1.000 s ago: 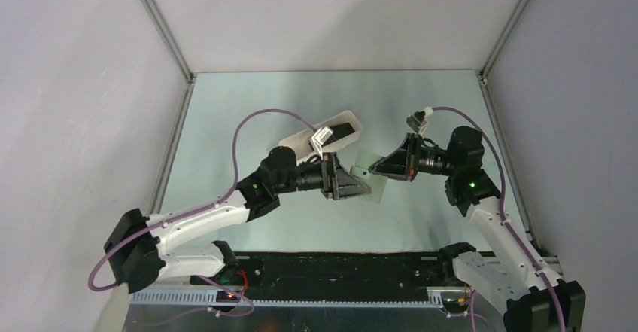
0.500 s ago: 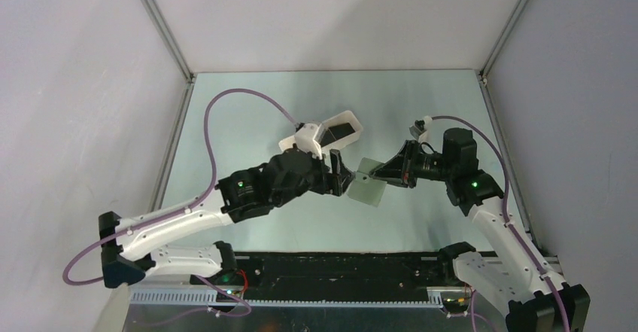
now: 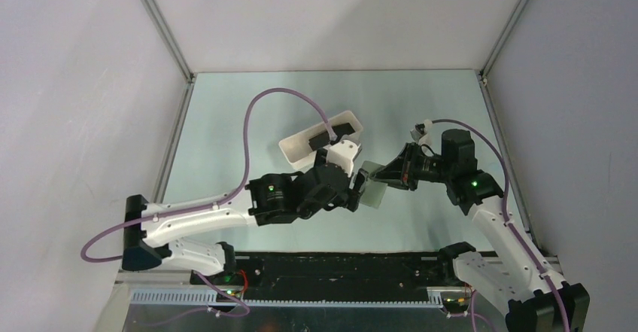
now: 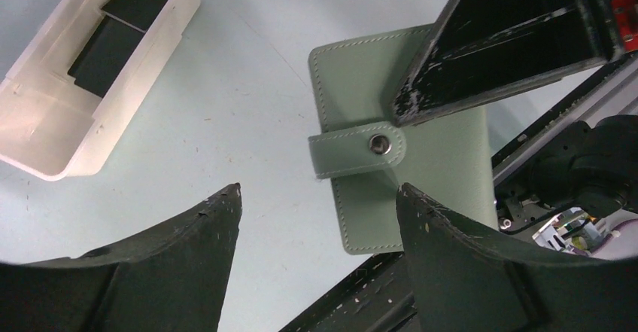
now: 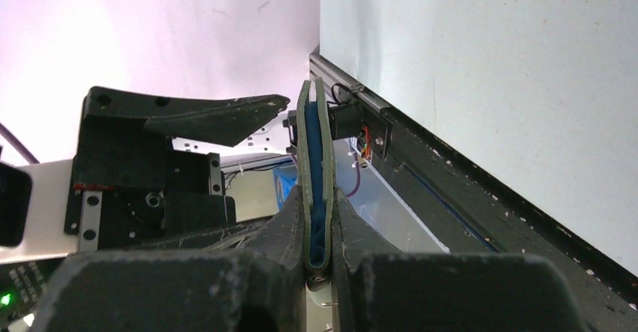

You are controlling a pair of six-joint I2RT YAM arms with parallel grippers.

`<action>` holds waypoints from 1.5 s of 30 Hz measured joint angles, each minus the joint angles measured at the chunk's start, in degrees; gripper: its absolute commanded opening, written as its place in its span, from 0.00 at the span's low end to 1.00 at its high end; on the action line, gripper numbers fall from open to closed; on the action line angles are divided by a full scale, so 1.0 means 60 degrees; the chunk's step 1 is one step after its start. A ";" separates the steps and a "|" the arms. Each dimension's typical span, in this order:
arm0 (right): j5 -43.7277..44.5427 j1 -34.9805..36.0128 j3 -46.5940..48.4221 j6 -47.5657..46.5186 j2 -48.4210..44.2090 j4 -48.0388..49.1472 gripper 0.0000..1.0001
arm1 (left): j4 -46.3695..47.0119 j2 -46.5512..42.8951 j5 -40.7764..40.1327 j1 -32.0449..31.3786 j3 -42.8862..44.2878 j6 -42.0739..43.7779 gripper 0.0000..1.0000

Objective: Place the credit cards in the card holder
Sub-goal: Open the card holder.

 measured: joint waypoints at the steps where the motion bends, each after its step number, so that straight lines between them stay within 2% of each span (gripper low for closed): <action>1: 0.0025 0.0000 0.0000 -0.0004 0.0015 -0.0080 0.00 | -0.0004 0.0091 -0.0004 -0.0026 0.0084 0.0051 0.80; 7: 0.0047 0.0011 0.0000 -0.0073 0.0091 -0.0339 0.00 | 0.0007 0.0568 -0.0095 -0.0182 0.0372 0.0204 0.78; 9: 0.0102 0.0015 0.0000 -0.0102 0.0124 -0.0379 0.00 | 0.0000 0.0710 -0.0142 -0.0193 0.0408 0.0208 0.72; 11: 0.0160 0.0011 0.0000 -0.0109 0.0146 -0.0408 0.00 | 0.0018 0.0841 -0.0219 -0.0211 0.0455 0.0204 0.61; 12: 0.0178 0.0011 0.0000 -0.0117 0.0157 -0.0408 0.00 | 0.0044 0.0896 -0.0280 -0.0229 0.0455 0.0204 0.53; 14: 0.0193 0.0011 0.0000 -0.0131 0.0160 -0.0441 0.00 | 0.0047 0.0947 -0.0477 -0.0244 0.0455 0.0131 0.45; 16: 0.0171 0.0018 0.0000 -0.0131 0.0160 -0.0463 0.00 | 0.0029 0.0954 -0.0754 -0.0255 0.0452 0.0062 0.44; 22: -0.0025 0.0080 0.0000 -0.0189 0.0160 -0.0685 0.00 | 0.0033 0.0954 -0.1698 -0.0171 0.0324 -0.0182 0.43; 24: -0.0091 0.0120 0.0000 -0.0248 0.0160 -0.0812 0.00 | 0.0029 0.0954 -0.1796 -0.0062 0.0226 -0.0284 0.46; 30: -0.0157 0.0127 0.0000 -0.0386 0.0164 -0.0994 0.00 | -0.0036 0.0889 -0.1402 0.0288 0.0153 -0.0310 0.67; 37: 0.0025 0.0127 0.0000 -0.0528 0.0164 -0.1213 0.00 | 0.0011 0.0186 -0.0189 0.0386 0.0004 -0.1086 0.69; 45: 0.0197 0.0127 0.0000 -0.0503 0.0157 -0.1282 0.00 | 0.0124 0.0321 0.0135 -0.0193 0.0004 -0.1494 0.67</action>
